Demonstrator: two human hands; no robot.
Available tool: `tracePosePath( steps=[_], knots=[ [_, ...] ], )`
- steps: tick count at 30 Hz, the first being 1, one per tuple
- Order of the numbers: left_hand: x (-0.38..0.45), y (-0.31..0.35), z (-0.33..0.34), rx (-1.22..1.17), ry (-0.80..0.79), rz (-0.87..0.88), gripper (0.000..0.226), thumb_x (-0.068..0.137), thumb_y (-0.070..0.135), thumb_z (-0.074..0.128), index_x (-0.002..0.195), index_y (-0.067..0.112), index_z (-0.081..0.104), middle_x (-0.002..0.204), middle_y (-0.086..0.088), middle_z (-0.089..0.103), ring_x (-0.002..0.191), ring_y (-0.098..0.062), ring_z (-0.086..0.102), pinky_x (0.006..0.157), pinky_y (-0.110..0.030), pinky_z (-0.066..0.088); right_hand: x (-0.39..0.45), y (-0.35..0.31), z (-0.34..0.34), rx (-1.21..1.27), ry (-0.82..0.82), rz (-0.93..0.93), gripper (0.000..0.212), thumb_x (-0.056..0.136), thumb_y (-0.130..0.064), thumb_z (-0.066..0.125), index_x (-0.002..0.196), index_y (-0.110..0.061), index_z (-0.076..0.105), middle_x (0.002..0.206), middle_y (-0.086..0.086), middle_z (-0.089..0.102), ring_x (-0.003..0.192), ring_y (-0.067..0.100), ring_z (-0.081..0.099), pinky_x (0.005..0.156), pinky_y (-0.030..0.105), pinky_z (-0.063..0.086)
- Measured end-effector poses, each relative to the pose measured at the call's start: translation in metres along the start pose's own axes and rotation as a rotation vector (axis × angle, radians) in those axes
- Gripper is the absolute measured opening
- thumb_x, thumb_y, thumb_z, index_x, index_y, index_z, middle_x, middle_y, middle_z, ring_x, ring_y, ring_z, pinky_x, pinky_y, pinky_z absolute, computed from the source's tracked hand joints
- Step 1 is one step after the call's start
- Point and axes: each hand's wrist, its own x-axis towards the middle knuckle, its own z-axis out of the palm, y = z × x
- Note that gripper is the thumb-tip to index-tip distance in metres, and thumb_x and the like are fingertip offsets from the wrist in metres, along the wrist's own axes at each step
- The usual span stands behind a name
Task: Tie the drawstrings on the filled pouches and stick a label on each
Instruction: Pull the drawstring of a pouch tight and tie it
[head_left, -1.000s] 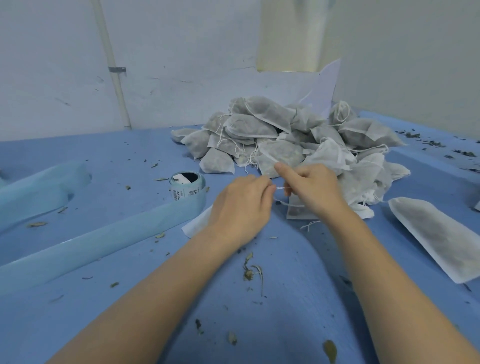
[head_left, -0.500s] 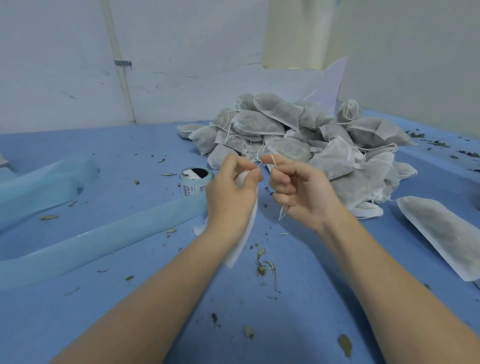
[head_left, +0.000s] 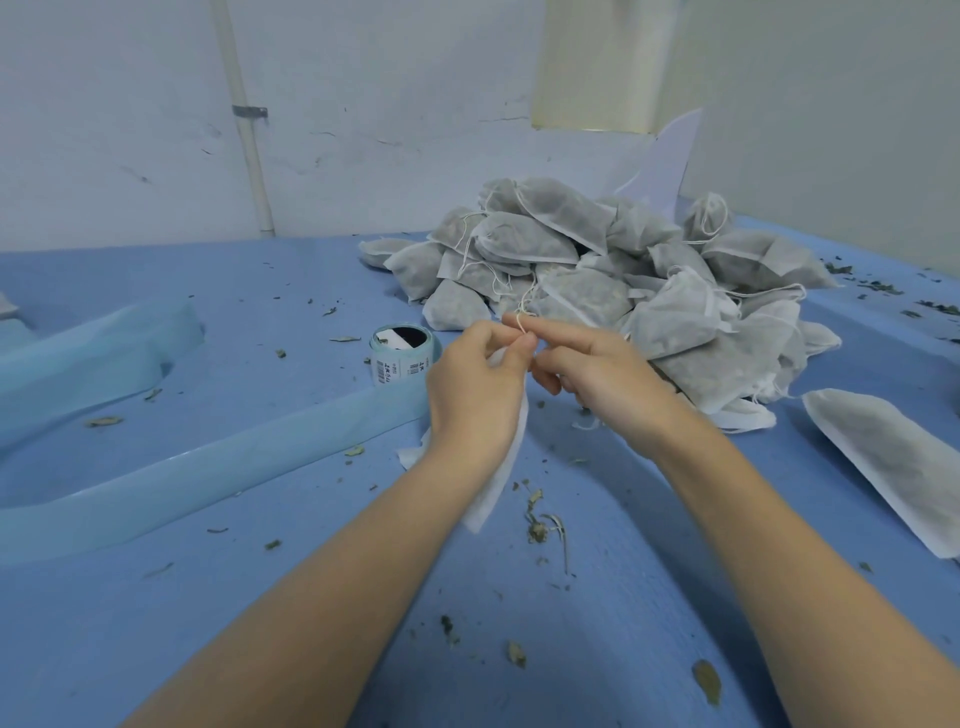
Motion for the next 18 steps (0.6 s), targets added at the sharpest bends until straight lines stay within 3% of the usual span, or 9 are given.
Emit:
tracePosePath(
  steps=[6, 9, 13, 15, 18],
  knots=[
    [0.001, 0.003, -0.001, 0.046, -0.012, -0.053, 0.018, 0.093, 0.024, 0.053, 0.093, 0.017, 0.070, 0.078, 0.011, 0.067, 0.081, -0.002, 0.058, 0.064, -0.001, 0.034, -0.002, -0.002, 0.005, -0.297, 0.117, -0.144, 0.036, 0.091, -0.009, 0.048, 0.110, -0.031, 0.069, 0.048, -0.019, 0.056, 0.048, -0.004, 0.048, 0.053, 0.005, 0.036],
    [0.003, 0.003, -0.001, 0.031, -0.007, -0.083, 0.019, 0.093, 0.023, 0.052, 0.092, 0.016, 0.070, 0.079, 0.009, 0.068, 0.075, 0.001, 0.056, 0.061, -0.001, 0.034, -0.002, -0.003, 0.007, -0.322, 0.183, -0.159, 0.023, 0.089, -0.013, 0.054, 0.096, -0.027, 0.071, 0.056, -0.006, 0.063, 0.050, -0.002, 0.050, 0.054, 0.006, 0.036],
    [0.002, 0.004, 0.001, 0.066, -0.028, -0.066, 0.020, 0.093, 0.024, 0.052, 0.096, 0.017, 0.071, 0.086, 0.010, 0.067, 0.084, -0.006, 0.057, 0.062, -0.014, 0.035, -0.001, -0.001, 0.010, -0.333, 0.241, -0.170, 0.005, 0.087, -0.018, 0.062, 0.088, -0.022, 0.063, 0.060, 0.003, 0.062, 0.060, 0.007, 0.055, 0.058, 0.007, 0.037],
    [0.002, 0.003, 0.001, 0.067, -0.011, -0.072, 0.020, 0.093, 0.024, 0.052, 0.095, 0.016, 0.070, 0.085, 0.010, 0.067, 0.082, -0.006, 0.057, 0.062, -0.013, 0.035, 0.000, -0.001, 0.012, -0.351, 0.302, -0.205, 0.012, 0.086, -0.017, 0.065, 0.091, -0.014, 0.055, 0.056, -0.004, 0.055, 0.057, 0.010, 0.052, 0.061, 0.008, 0.037],
    [0.004, 0.002, -0.001, 0.009, 0.009, -0.106, 0.018, 0.093, 0.024, 0.053, 0.085, 0.018, 0.069, 0.068, 0.016, 0.063, 0.067, 0.004, 0.054, 0.057, -0.003, 0.035, -0.001, -0.002, 0.011, -0.274, 0.331, -0.211, 0.027, 0.085, -0.017, 0.068, 0.086, -0.018, 0.041, 0.059, -0.003, 0.059, 0.057, 0.008, 0.054, 0.056, 0.009, 0.038]
  ],
)
